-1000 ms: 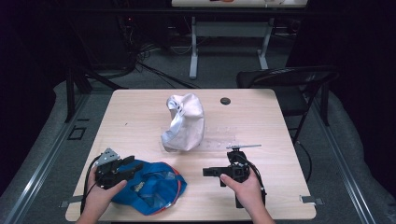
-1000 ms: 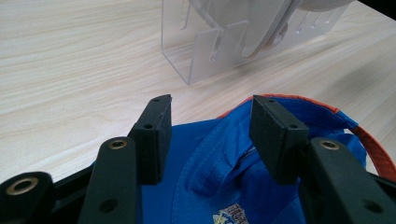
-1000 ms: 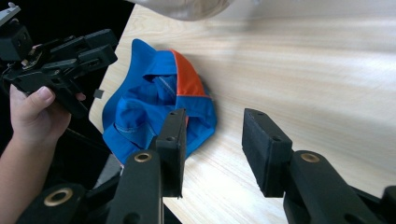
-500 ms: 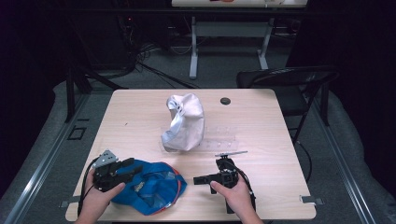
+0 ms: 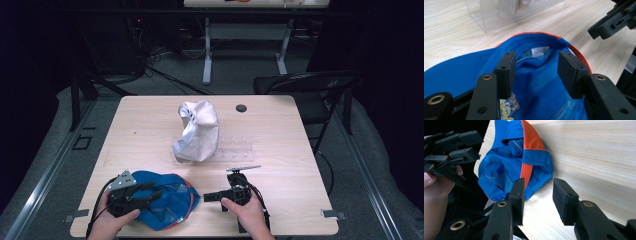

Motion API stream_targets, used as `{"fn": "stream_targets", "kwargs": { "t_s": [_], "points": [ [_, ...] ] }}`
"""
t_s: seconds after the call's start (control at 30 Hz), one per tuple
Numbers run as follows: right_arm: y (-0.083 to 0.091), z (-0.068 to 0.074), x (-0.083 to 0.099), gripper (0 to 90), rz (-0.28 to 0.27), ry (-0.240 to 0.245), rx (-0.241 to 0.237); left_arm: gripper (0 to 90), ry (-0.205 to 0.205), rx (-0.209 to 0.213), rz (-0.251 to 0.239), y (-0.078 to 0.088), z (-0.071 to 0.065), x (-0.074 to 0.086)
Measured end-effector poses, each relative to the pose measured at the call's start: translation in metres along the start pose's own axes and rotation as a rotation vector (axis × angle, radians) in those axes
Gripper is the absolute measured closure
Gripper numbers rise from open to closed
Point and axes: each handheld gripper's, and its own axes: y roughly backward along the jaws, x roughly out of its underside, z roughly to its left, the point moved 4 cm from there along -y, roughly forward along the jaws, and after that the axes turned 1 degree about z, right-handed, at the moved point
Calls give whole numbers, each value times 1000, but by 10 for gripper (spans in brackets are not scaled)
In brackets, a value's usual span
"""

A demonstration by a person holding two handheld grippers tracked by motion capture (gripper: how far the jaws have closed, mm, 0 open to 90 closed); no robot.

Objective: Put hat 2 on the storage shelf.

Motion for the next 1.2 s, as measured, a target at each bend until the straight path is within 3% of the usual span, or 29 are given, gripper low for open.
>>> {"fn": "stream_targets", "kwargs": {
  "t_s": [0.07, 0.23, 0.27, 0.37, 0.43, 0.53, 0.77, 1.0, 1.03, 1.07, 1.1, 1.2],
  "points": [
    [1, -2, 1, 625, 1, 0, 3, 495, 4, 6, 2, -2, -2, 1],
    [4, -5, 1, 625, 2, -5, 7, 523, -28, 18, 45, -8, -6, 4],
    [5, -5, 1, 625, -16, -13, -1, 602, -40, 14, 88, -12, -9, 7],
    [10, -7, 1, 624, -23, -17, -4, 729, -60, 14, 113, -17, -11, 10],
    [11, -7, 1, 624, -31, -19, -1, 767, -68, 19, 131, -20, -13, 10],
    [17, -11, 0, 623, -47, -29, -3, 862, -55, 28, 133, -26, -14, 7],
    [23, -16, 0, 626, -56, -37, 2, 888, -47, 52, 125, -44, -24, -8],
    [33, -20, -1, 641, -68, -40, 5, 888, -52, 84, 133, -70, -42, -27],
    [36, -24, -1, 640, -52, -21, 49, 888, -55, 88, 134, -73, -45, -29],
    [37, -25, -2, 635, -84, -51, 26, 888, -57, 89, 129, -77, -47, -32],
    [37, -25, -2, 635, -84, -51, 26, 888, -55, 91, 126, -80, -49, -34],
    [41, -33, -3, 630, -97, -45, 57, 888, -58, 106, 120, -88, -54, -39]
  ]
}}
